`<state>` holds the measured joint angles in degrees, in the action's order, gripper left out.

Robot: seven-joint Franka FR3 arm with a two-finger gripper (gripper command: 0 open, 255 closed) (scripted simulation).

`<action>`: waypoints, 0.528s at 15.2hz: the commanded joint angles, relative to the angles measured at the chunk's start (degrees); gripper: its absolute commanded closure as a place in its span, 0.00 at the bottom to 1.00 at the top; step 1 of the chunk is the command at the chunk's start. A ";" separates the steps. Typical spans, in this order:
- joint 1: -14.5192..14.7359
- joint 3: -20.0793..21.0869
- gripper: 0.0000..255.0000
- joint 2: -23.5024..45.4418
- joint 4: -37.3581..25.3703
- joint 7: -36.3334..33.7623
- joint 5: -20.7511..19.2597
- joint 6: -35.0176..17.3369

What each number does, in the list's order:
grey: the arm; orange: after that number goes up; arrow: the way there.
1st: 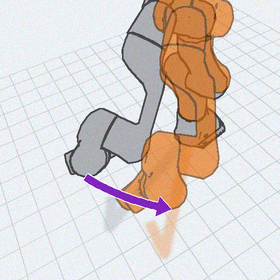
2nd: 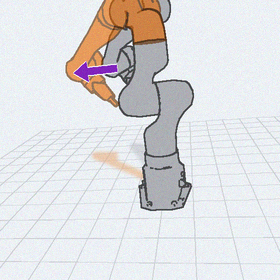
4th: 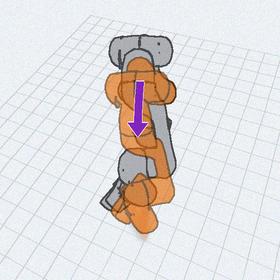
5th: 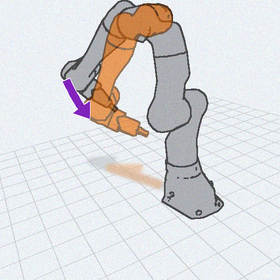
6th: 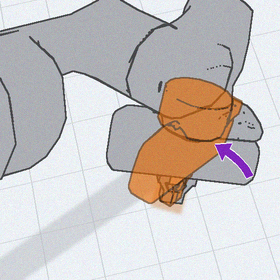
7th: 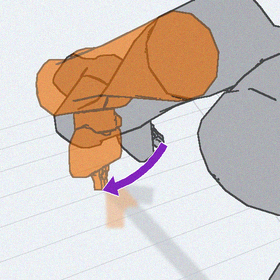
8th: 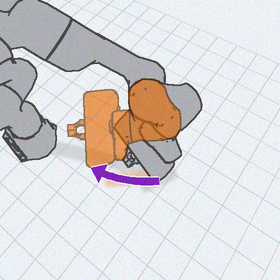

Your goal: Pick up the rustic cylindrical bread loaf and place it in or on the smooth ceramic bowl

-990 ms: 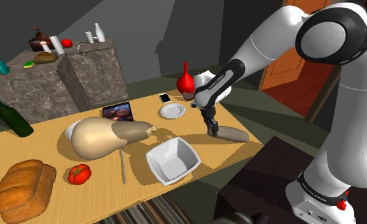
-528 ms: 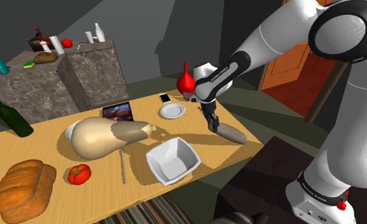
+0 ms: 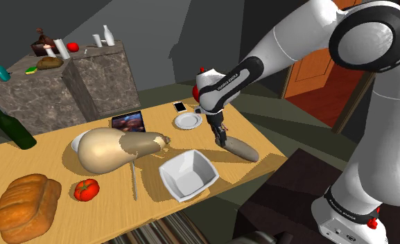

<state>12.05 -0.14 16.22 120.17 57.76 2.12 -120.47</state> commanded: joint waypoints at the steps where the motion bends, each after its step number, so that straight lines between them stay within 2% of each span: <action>1: 1.50 1.06 1.00 1.11 -2.07 -2.37 0.45 0.82; 8: 6.45 3.98 1.00 8.24 -13.10 -9.82 1.22 4.31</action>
<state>17.75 3.42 23.44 108.60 49.08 3.23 -116.52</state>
